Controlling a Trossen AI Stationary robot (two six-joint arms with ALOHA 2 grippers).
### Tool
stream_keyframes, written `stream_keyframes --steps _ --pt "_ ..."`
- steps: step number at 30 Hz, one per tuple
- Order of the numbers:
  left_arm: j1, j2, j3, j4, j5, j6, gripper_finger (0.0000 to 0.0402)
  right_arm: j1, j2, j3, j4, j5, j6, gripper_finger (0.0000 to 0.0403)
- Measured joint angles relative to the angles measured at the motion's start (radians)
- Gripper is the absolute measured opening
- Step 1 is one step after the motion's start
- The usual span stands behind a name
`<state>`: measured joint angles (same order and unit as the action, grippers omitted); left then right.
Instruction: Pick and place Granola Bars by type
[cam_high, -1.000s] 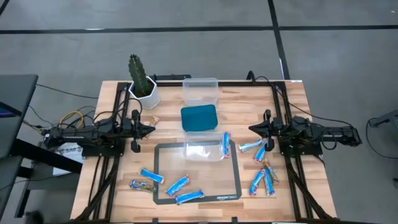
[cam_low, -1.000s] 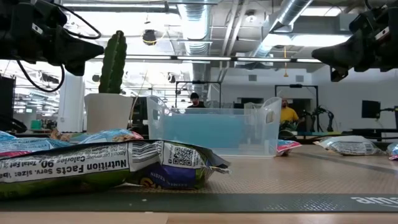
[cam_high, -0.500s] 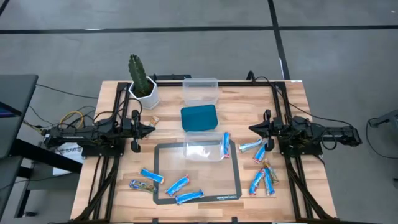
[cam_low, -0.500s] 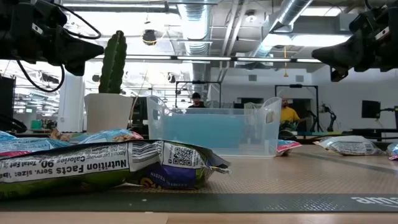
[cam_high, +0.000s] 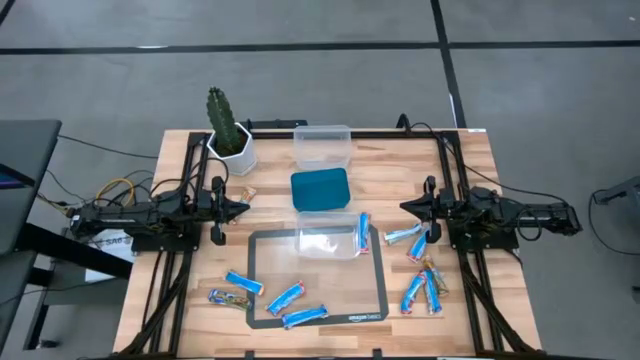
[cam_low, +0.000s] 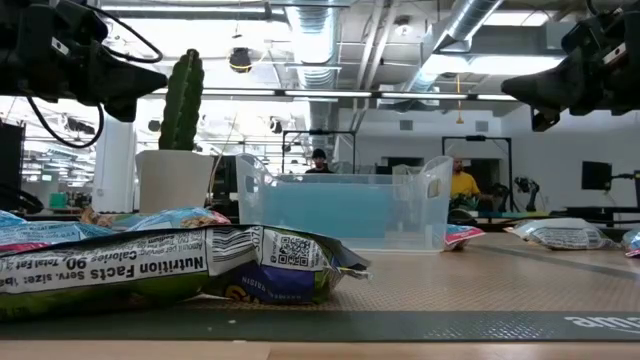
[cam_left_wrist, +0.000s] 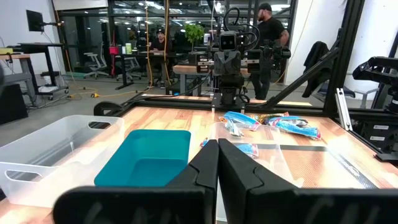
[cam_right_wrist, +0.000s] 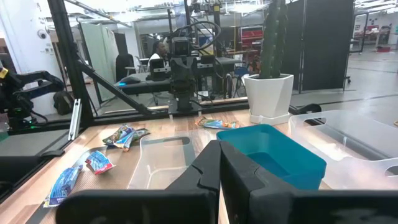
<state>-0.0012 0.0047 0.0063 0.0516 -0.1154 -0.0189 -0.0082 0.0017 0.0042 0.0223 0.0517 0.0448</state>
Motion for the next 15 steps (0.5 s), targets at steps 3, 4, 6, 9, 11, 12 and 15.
stream_keyframes --steps 3,4,6,9,11,12,15 --pt "0.001 0.000 0.000 0.000 0.000 0.000 0.0000 0.000 0.000 0.000 0.000 0.000 0.000 0.0000" --pt "0.001 0.000 0.000 0.000 0.000 0.000 0.0000 0.000 0.000 0.000 0.000 0.000 0.000 0.0000" --pt "0.001 0.000 0.000 0.000 -0.003 0.000 0.0000 0.000 0.000 0.000 0.000 0.000 0.000 0.0000" --pt "0.001 0.004 0.000 0.004 -0.035 -0.018 0.0000 0.000 0.000 0.000 0.000 0.000 0.000 0.0000" --pt "0.001 0.020 0.000 0.006 -0.051 -0.050 0.0000 0.000 0.000 0.000 0.000 0.000 0.000 0.0000" --pt "0.001 0.027 0.000 0.006 -0.052 -0.068 0.0000 0.000 0.000 0.000 0.000 0.000 0.000 0.0000" --pt "0.001 0.047 0.000 0.008 -0.064 -0.088 0.0000 0.000 0.000 0.000 0.000 0.000 0.000 0.0000"
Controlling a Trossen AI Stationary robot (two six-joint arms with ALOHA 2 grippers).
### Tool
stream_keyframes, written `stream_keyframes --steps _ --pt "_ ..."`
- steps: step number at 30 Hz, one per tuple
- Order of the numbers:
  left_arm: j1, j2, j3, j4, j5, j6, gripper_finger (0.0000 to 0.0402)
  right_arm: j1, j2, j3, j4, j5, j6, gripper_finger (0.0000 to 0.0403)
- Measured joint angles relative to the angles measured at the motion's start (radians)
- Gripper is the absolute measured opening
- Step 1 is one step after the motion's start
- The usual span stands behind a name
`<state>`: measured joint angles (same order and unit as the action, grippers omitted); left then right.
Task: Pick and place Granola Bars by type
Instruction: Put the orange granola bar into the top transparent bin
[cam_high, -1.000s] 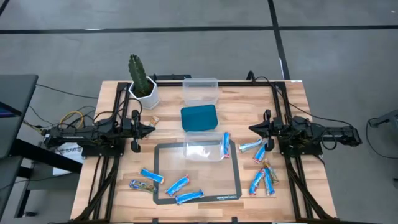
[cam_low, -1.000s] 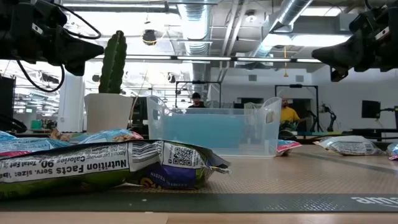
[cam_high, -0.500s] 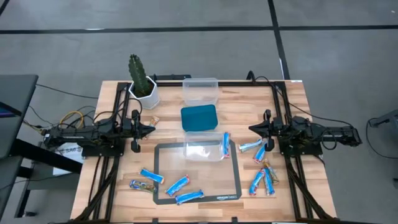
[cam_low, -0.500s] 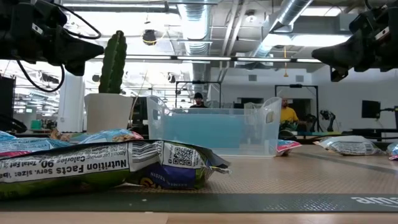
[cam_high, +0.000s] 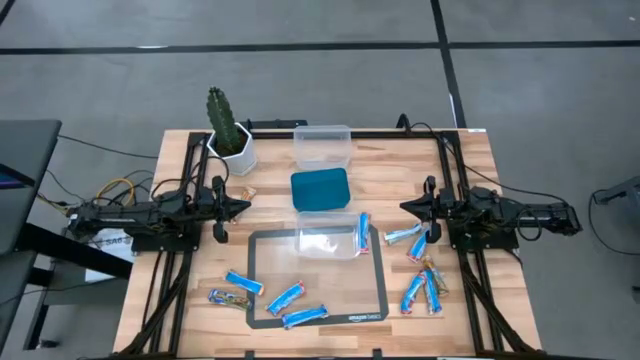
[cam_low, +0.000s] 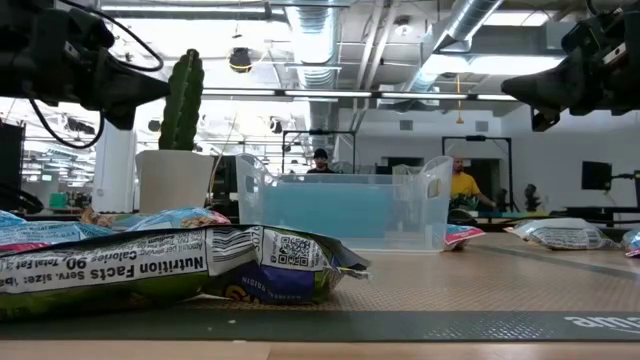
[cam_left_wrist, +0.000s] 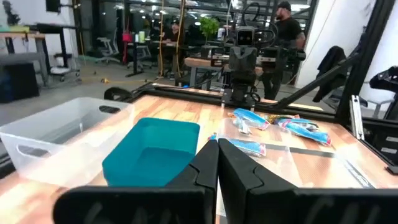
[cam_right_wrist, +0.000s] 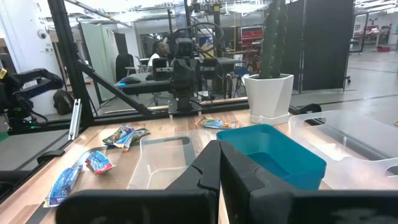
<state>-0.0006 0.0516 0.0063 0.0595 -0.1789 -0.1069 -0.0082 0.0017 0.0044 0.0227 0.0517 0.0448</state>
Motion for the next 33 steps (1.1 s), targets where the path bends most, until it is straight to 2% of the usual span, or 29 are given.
stream_keyframes --steps 8,12,14,21,24,29,33 --pt "0.000 0.090 0.000 -0.001 0.020 -0.070 0.0000 0.000 0.000 0.000 0.000 0.000 0.000 0.0000" --pt "0.000 0.117 0.000 -0.006 0.059 -0.069 0.0000 0.000 0.000 0.000 0.000 0.000 0.000 0.0000" --pt "0.000 0.138 0.003 -0.004 0.045 -0.053 0.0000 0.000 0.000 0.000 0.000 0.000 0.000 0.0000" --pt "0.000 0.277 0.099 -0.081 -0.195 -0.077 0.0000 0.000 0.000 0.000 0.000 0.000 0.000 0.0000" --pt "0.000 0.373 0.164 -0.140 -0.267 -0.085 0.0000 0.000 0.000 0.000 0.000 0.000 0.000 0.0000" --pt "0.000 0.539 0.281 -0.264 -0.452 -0.185 0.0000 0.000 0.000 0.000 0.000 0.000 0.000 0.0000" --pt "0.017 0.678 0.356 -0.348 -0.506 -0.228 0.0001 0.000 0.000 0.000 0.000 0.000 0.000 0.0000"
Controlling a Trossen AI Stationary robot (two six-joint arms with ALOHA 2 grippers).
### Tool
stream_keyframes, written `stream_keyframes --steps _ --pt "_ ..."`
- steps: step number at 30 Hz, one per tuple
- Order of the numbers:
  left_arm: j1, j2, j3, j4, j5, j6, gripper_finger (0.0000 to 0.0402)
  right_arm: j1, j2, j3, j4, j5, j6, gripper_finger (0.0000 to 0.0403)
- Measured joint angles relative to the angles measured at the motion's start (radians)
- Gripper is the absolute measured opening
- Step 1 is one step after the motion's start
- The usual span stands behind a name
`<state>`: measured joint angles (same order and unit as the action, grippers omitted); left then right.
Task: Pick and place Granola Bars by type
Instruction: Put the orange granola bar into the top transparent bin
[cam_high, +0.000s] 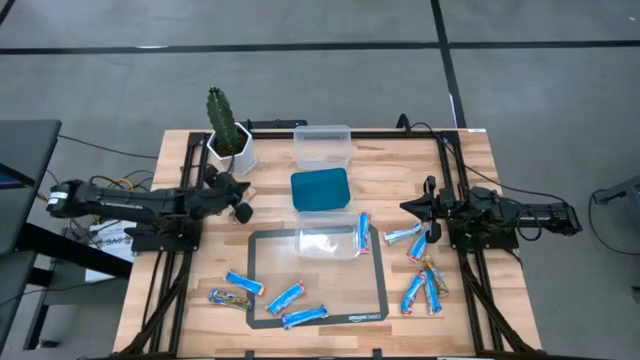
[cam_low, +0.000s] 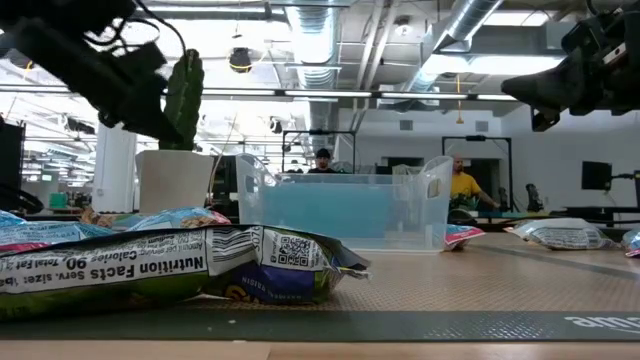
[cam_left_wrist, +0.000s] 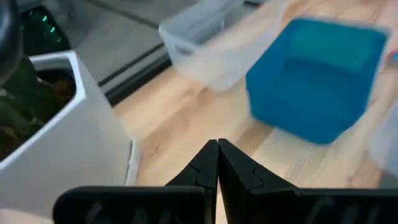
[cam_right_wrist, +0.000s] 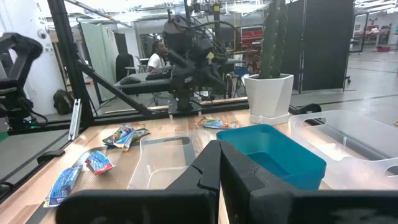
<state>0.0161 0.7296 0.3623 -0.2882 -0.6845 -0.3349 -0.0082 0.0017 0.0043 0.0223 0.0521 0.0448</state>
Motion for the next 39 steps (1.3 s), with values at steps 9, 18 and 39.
stream_keyframes --steps 9,18,39 --pt "0.088 0.257 0.069 -0.081 0.034 -0.116 0.0071 0.000 0.000 0.000 0.000 0.000 0.000 0.0000" --pt "0.158 0.415 0.169 -0.278 0.160 -0.278 0.0121 0.000 0.000 0.000 0.000 0.000 0.000 0.0000" --pt "0.158 0.530 0.178 -0.363 0.277 -0.370 0.0121 0.000 0.000 0.000 0.000 0.000 0.000 0.0000"
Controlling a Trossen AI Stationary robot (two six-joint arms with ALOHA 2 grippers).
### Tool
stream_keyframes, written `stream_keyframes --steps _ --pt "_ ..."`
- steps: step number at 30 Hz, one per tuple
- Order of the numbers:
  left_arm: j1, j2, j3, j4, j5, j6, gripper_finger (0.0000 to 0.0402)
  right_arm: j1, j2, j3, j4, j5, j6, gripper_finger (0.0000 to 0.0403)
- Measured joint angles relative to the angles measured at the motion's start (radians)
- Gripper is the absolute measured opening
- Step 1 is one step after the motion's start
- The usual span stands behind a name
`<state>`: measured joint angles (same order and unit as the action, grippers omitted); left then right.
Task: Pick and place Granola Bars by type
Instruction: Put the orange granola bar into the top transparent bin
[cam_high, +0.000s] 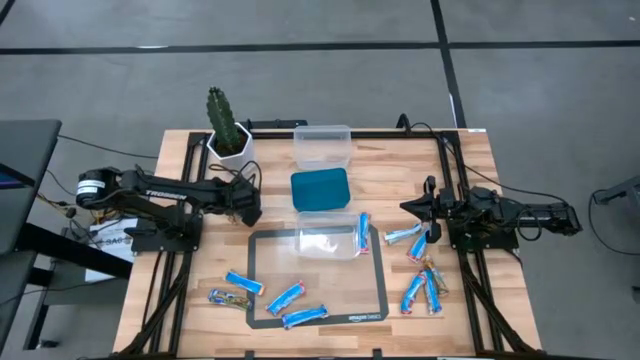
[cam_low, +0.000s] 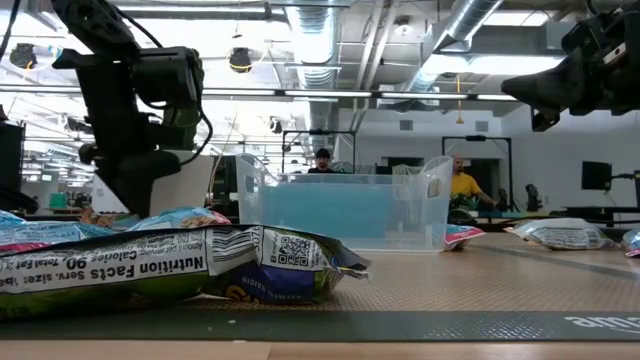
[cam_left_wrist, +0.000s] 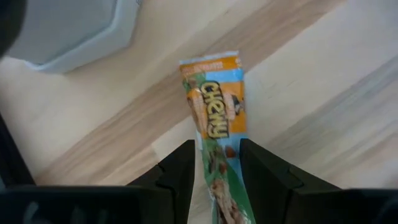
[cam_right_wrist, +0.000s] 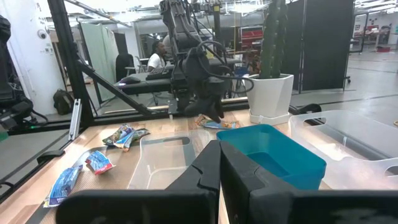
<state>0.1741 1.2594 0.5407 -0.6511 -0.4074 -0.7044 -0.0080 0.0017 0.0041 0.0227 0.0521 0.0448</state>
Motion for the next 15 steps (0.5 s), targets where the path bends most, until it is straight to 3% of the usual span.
stream_keyframes --steps 15 --pt "0.000 0.000 -0.035 -0.031 0.083 -0.040 0.0121 0.000 0.000 0.000 0.000 0.000 0.000 0.0000"
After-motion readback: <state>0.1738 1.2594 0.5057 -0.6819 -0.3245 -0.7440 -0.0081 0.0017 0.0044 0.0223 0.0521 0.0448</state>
